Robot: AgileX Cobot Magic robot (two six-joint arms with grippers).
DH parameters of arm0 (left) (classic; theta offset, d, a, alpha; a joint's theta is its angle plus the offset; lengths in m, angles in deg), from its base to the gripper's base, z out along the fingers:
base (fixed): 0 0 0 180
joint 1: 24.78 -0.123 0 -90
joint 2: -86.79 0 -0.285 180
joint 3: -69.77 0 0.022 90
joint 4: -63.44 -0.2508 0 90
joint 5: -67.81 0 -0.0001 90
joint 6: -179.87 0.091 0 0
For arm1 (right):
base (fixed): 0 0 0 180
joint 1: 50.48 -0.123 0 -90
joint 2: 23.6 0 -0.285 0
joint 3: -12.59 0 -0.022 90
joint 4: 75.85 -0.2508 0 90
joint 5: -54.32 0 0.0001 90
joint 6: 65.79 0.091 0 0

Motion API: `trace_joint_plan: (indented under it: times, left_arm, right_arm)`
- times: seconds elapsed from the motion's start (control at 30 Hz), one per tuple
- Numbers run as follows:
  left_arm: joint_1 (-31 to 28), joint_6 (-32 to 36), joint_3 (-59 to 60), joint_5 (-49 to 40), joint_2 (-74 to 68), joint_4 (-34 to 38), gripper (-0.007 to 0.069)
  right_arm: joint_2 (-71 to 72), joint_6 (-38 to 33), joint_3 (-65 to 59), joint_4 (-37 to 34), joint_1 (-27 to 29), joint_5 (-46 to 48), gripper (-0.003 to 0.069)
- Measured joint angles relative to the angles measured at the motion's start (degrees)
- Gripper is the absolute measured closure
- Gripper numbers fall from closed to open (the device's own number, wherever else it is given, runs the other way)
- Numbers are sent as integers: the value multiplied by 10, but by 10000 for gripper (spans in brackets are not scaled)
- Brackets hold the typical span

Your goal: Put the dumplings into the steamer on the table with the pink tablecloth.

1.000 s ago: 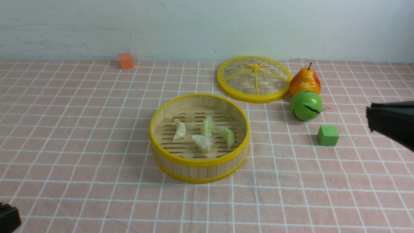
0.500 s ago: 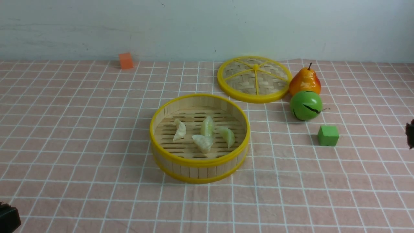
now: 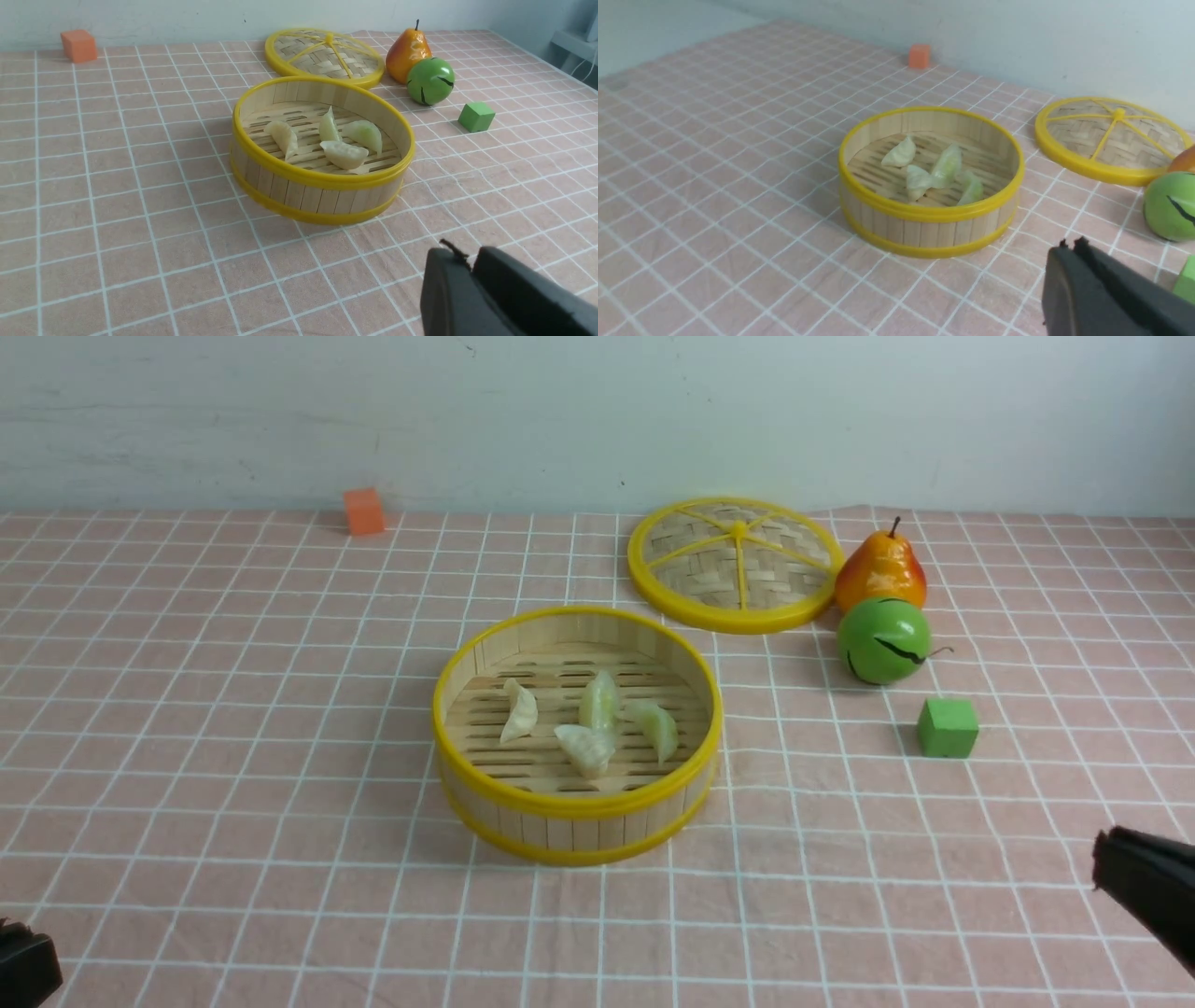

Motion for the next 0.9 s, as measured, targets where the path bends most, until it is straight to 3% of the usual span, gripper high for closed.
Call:
trace_joint_plan:
  times: [0.13, 0.17, 0.33, 0.47, 0.67, 0.9]
  left_arm:
    - [0, 0, 0, 0, 0, 0, 554]
    - [0, 0, 0, 0, 0, 0, 554]
    - [0, 0, 0, 0, 0, 0, 552]
    - [0, 0, 0, 0, 0, 0, 550]
    - [0, 0, 0, -1, 0, 0, 550]
    - [0, 0, 0, -1, 0, -1, 550]
  right_arm:
    - [91, 0, -86, -30, 112, -53, 680]
    - [99, 0, -89, -32, 118, -53, 680]
    - [173, 0, -152, -48, 269, -26, 680]
    - [205, 0, -200, -71, 340, 7, 680]
    - [244, 0, -203, -66, 351, 119, 680]
    - [244, 0, -198, -65, 350, 149, 679]
